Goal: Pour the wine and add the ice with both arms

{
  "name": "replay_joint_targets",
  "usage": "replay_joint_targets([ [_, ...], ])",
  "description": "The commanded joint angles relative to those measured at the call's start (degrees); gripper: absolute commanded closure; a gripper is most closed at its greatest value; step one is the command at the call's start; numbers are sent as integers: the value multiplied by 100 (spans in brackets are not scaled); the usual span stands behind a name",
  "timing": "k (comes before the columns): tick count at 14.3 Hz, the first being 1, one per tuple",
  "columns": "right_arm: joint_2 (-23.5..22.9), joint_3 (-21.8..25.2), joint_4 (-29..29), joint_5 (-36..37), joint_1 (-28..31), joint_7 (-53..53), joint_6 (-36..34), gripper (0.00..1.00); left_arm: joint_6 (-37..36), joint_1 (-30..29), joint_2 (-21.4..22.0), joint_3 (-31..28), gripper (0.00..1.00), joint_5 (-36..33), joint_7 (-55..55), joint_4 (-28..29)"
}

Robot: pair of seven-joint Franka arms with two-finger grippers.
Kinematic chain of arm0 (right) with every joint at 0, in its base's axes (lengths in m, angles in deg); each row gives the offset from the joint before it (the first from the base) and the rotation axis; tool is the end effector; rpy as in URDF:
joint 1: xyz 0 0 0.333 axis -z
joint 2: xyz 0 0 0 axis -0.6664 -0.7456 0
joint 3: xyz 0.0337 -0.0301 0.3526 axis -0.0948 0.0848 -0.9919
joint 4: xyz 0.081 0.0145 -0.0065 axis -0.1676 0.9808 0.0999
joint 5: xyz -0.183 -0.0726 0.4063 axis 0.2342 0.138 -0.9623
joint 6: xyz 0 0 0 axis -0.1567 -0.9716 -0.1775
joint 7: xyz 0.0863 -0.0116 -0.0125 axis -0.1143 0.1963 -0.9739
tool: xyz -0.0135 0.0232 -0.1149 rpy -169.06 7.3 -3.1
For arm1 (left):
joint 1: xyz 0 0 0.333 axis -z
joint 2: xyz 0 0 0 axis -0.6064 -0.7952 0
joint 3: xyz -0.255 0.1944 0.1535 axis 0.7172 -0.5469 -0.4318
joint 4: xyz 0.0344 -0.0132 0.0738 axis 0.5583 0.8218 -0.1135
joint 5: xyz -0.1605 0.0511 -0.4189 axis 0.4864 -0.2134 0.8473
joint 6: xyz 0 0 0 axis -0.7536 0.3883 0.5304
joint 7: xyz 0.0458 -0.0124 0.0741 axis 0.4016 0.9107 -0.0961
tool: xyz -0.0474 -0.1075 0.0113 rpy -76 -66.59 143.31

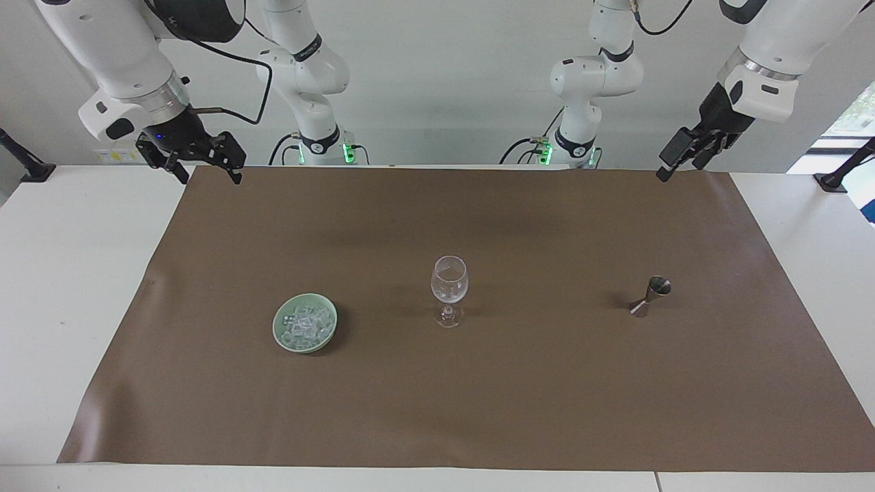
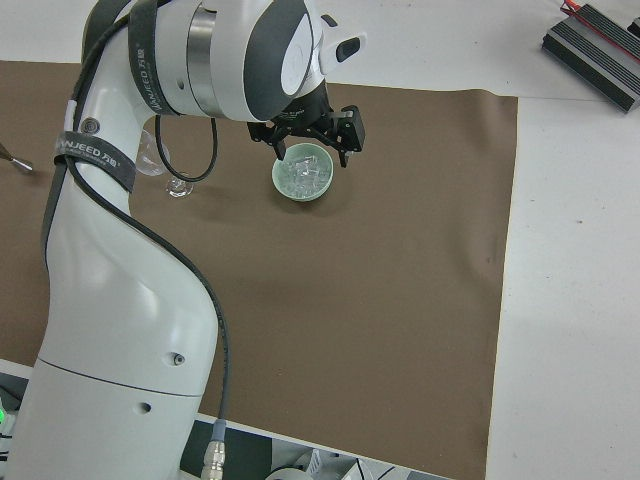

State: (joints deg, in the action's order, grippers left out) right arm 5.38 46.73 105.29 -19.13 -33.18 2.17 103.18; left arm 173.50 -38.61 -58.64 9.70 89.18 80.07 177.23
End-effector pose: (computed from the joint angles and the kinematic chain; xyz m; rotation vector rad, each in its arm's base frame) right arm 0.6108 -0.0397 0.6585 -3.1319 0.0322 0.1400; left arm 0.5749 -0.0313 0.6838 2.9346 0.6120 -0.0252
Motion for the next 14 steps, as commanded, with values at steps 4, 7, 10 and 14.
replay_joint_targets([
  [4,70,15,64,-139,17,-115,16,0,-23,-100,135,-229,0,144,312,575],
  [7,70,15,55,-139,17,-115,16,0,39,-197,-110,-527,0,668,795,611],
  [10,70,15,63,-139,17,-115,16,0,57,-232,-506,-914,0,1179,990,619],
  [14,70,15,64,-139,17,-115,16,0,57,-328,-937,-1425,0,2155,1095,935],
])
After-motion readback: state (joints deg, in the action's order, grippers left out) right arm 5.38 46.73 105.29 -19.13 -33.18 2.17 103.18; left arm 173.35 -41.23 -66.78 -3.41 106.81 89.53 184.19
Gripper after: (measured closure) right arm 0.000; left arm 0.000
